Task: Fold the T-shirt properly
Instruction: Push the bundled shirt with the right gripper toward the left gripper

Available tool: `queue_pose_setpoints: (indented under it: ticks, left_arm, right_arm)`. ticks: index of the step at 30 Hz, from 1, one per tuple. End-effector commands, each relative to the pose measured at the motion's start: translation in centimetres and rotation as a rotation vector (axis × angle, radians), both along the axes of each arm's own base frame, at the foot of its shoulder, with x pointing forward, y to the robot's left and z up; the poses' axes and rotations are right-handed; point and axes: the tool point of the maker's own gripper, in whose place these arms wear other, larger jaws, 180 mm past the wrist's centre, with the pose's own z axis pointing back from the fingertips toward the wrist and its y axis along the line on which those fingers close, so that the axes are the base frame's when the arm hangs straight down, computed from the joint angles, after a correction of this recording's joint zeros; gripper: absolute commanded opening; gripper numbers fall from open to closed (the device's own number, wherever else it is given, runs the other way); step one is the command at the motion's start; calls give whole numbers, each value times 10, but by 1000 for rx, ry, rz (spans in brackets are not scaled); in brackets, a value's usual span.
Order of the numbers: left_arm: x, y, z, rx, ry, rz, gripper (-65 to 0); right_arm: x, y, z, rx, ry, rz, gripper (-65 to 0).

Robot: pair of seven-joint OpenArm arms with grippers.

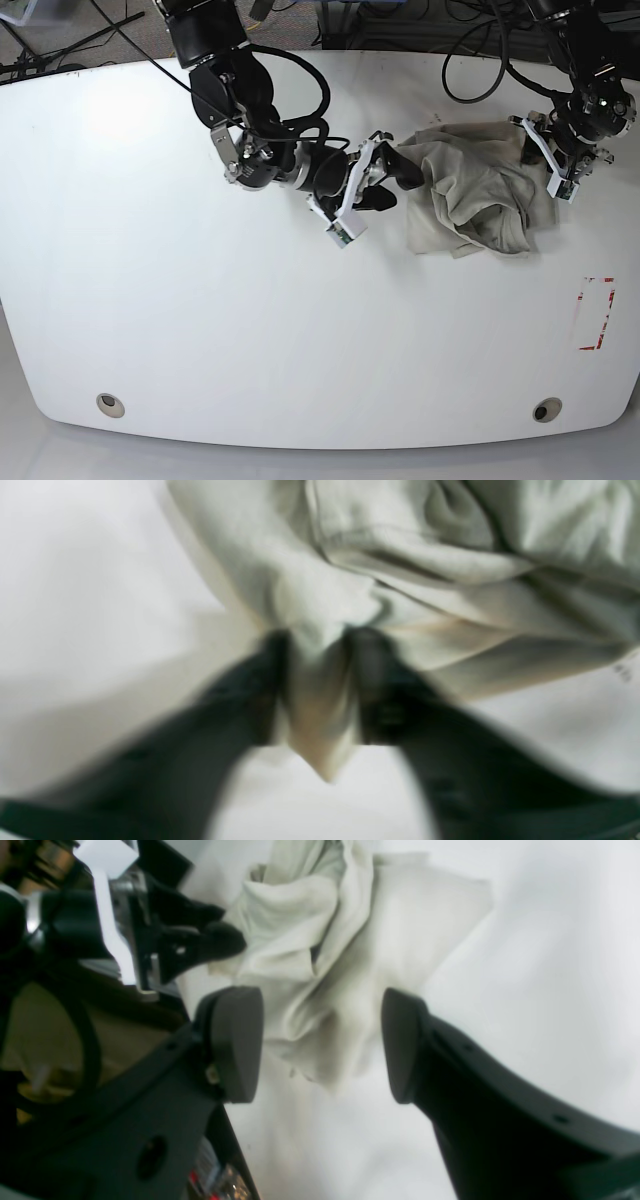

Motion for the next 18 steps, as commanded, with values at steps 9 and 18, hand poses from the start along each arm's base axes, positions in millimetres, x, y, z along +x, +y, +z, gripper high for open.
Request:
queue_pose_setpoints:
  ticks: [9, 18]
  left_arm:
    - [-2, 9, 9, 10, -31, 11, -246]
    - [-15, 50, 34, 99, -61, 110, -258]
  right_arm:
    - [5, 32, 37, 82, -83, 47, -285]
    - [14, 56, 21, 4, -84, 55, -285]
